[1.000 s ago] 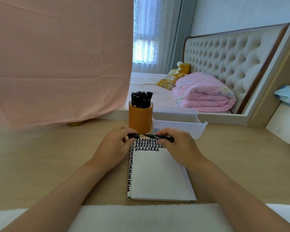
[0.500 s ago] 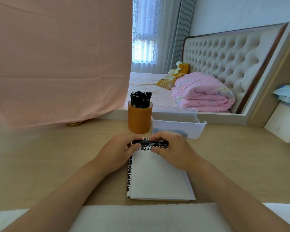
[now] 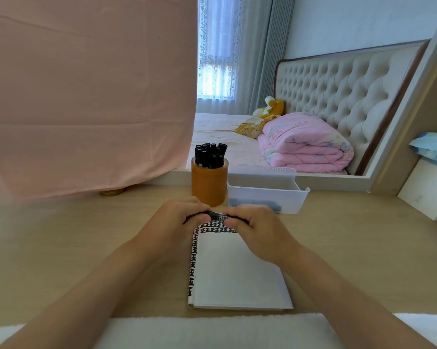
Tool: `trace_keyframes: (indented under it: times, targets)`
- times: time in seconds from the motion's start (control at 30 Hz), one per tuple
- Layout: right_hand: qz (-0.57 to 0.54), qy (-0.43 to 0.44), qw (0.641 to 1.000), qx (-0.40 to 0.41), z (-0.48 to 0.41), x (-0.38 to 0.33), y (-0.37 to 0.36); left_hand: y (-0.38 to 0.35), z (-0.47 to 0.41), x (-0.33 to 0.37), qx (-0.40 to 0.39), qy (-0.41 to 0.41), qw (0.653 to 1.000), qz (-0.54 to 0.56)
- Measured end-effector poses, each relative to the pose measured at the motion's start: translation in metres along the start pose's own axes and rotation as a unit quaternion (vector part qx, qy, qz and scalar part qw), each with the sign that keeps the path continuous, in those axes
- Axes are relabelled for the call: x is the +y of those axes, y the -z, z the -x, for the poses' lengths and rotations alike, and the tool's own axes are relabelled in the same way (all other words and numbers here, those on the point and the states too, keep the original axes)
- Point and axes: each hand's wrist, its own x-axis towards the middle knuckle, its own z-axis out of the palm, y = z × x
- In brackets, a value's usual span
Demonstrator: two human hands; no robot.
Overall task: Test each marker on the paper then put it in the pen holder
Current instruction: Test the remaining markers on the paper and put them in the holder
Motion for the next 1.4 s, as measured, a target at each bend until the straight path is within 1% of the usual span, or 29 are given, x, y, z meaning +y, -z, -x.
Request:
trace_keyframes:
  times: [0.07,0.17,0.33,0.43,0.53,0.63,0.73,0.8,0.93,1.03,1.17,1.23,1.33,1.4]
  targets:
    - [-0.035,-0.026,0.999,-0.026,0.001,-0.002,0.0,0.002,-0.001,0.001,-0.009,-0.008,1.0,-0.019]
    - [-0.046,-0.046,0.997,-0.036,0.003,-0.005,-0.002,0.002,-0.003,0.0,-0.013,0.009,1.0,-0.026]
    - [-0.03,-0.053,0.997,-0.048,0.0,-0.01,-0.006,-0.002,-0.001,0.004,0.052,0.038,0.998,-0.005]
    - [-0.037,-0.053,0.997,-0.042,-0.004,-0.008,-0.002,0.0,-0.004,0.008,0.068,0.039,0.997,0.01]
    - [-0.069,-0.082,0.994,0.002,-0.013,-0.005,0.008,0.009,-0.021,0.006,0.105,0.047,0.992,0.047]
    - [-0.109,-0.108,0.986,0.07,-0.029,-0.001,0.02,0.018,-0.049,-0.004,0.146,0.061,0.986,0.044]
    - [-0.152,-0.156,0.967,0.131,-0.054,0.003,0.03,0.02,-0.08,-0.018,0.195,0.095,0.976,0.032]
    - [-0.203,-0.169,0.95,0.168,-0.072,0.002,0.038,0.017,-0.095,-0.026,0.22,0.116,0.968,0.037]
    - [-0.242,-0.171,0.931,0.214,-0.11,0.006,0.05,0.01,-0.115,-0.045,0.205,0.152,0.962,0.102]
    - [-0.208,-0.166,0.933,0.242,-0.134,0.013,0.051,0.007,-0.124,-0.055,0.172,0.161,0.959,0.159]
    - [-0.188,-0.176,0.94,0.223,-0.156,0.02,0.041,0.001,-0.128,-0.065,0.115,0.179,0.951,0.226]
    - [-0.169,-0.185,0.947,0.199,-0.162,0.024,0.036,0.0,-0.129,-0.067,0.102,0.184,0.951,0.227]
    - [-0.13,-0.184,0.964,0.139,-0.168,0.026,0.029,0.001,-0.131,-0.065,0.123,0.167,0.955,0.212]
    - [-0.092,-0.172,0.974,0.114,-0.171,0.025,0.028,0.0,-0.131,-0.063,0.143,0.156,0.956,0.203]
